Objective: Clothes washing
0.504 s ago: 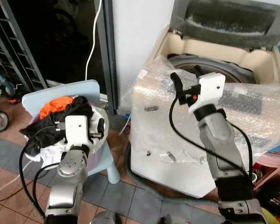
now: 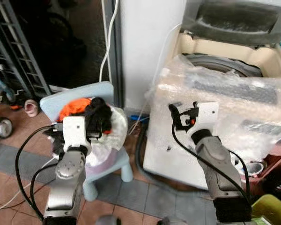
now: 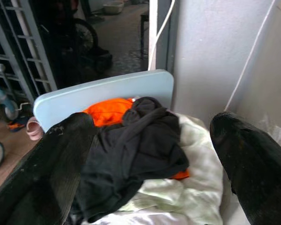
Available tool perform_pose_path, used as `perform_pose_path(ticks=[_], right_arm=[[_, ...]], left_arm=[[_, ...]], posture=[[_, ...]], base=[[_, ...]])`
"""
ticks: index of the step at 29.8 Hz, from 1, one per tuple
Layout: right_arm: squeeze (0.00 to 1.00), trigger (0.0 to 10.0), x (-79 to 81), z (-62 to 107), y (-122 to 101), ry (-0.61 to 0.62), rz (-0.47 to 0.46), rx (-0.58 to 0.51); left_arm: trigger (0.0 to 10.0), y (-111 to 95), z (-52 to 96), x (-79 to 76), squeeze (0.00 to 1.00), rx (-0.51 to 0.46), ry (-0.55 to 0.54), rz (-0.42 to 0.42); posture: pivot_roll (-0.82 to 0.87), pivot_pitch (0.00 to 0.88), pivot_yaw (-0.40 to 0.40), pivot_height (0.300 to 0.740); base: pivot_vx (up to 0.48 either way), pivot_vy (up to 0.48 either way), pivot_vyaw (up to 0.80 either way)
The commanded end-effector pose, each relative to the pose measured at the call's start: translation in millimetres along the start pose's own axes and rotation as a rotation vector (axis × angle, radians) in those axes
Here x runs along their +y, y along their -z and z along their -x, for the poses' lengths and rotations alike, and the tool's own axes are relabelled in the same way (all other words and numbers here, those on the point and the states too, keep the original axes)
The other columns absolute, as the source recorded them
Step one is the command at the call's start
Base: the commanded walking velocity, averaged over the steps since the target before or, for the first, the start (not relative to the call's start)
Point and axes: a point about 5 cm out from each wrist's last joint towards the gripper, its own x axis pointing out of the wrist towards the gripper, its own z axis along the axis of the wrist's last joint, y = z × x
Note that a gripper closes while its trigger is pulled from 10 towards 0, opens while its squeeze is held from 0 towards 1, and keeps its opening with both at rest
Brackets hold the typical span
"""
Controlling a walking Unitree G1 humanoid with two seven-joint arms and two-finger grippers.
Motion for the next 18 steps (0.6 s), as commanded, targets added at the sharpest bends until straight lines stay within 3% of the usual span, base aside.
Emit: perform_pose_path(ticks=[1,7,18], right_arm=[[0.00,10.0,-5.1,2.1,2,0.016,-0.011,0.028],[0.00,10.0,0.0,-0.1,2,-0.015,-0.037,0.043],[0.00,10.0,6.0,-5.5,-2,-0.058,-0.022,0.049]], left_arm=[[10.0,-4,2.2,-5.8,0.00,-0.024,0.036,0.005],[10.0,-3,5.2,-6.9,0.00,-0.001,0.035,0.058],[10.0,1,3.2,3.5,0.00,0.010,-0.010,-0.009]], posture=[[-0.05,0.000,-0.006,0.740],[-0.03,0.000,-0.014,0.740],[-0.03,0.000,-0.017,0.740]], base=[[0.000,0.000,0.80],[0.000,0.000,0.80],[0.000,0.000,0.80]])
